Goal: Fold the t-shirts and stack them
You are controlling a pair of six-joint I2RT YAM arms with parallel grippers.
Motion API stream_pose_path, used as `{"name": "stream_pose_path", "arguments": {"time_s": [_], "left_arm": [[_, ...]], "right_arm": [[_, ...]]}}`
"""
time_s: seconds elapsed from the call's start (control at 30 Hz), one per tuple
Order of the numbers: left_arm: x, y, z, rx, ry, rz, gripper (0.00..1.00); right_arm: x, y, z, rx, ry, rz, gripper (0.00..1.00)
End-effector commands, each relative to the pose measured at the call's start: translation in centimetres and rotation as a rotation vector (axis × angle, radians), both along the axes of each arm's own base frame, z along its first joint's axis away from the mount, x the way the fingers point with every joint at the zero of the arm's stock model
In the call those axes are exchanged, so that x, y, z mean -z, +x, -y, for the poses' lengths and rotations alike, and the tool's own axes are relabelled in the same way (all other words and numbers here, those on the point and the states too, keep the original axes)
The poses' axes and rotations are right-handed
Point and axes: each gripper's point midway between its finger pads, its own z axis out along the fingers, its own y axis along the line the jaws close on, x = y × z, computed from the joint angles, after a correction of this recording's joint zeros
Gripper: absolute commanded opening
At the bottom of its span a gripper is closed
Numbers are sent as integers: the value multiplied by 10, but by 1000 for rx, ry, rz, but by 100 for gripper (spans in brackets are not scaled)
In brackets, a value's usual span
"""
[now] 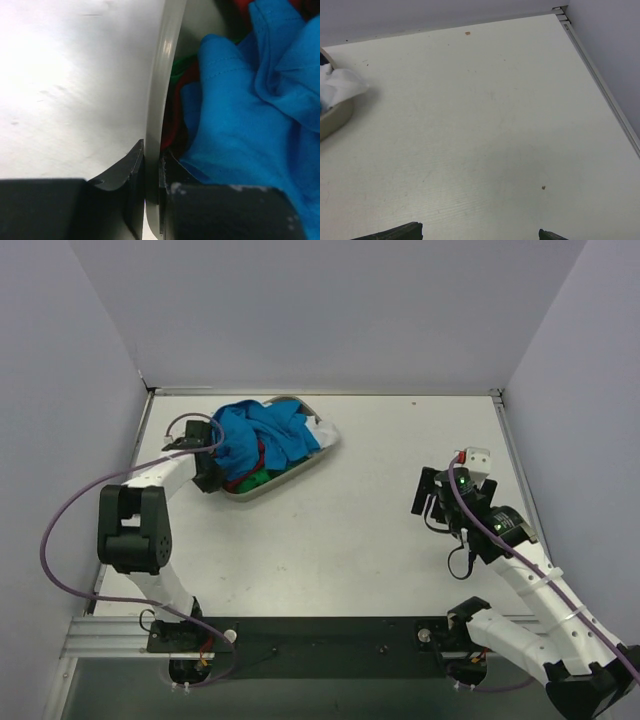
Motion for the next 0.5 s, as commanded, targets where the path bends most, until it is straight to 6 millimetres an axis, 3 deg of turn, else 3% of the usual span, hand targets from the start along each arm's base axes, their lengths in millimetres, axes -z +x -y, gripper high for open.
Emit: {"name": "stream_pose_path", "arguments": {"time_s": [0.0, 0.03, 0.07, 0.1, 0.17, 0.37, 0.47], "left_arm": [[-3, -32, -44, -315, -6, -18, 0], [-3, -35, -42, -333, -24, -13, 0], [4, -46, -53, -389, -41, -31, 0], [-4, -44, -52, -427, -73, 17, 0], [2, -57, -49, -463, -104, 14, 0], [-9, -74, -38, -522, -218, 149, 0], [-25, -72, -44, -497, -191, 215, 34]], "right_arm": [[6, -3, -2, -8, -3, -14, 100], [7, -3, -3, -9, -2, -17, 100], [7, -4, -3, -7, -2, -18, 100], [8, -3, -4, -6, -3, -20, 100], [10, -4, -5, -12, -5, -27, 100], [14, -4, -10, -24, -11, -36, 100], [16, -4, -11, -28, -20, -41, 100]]}}
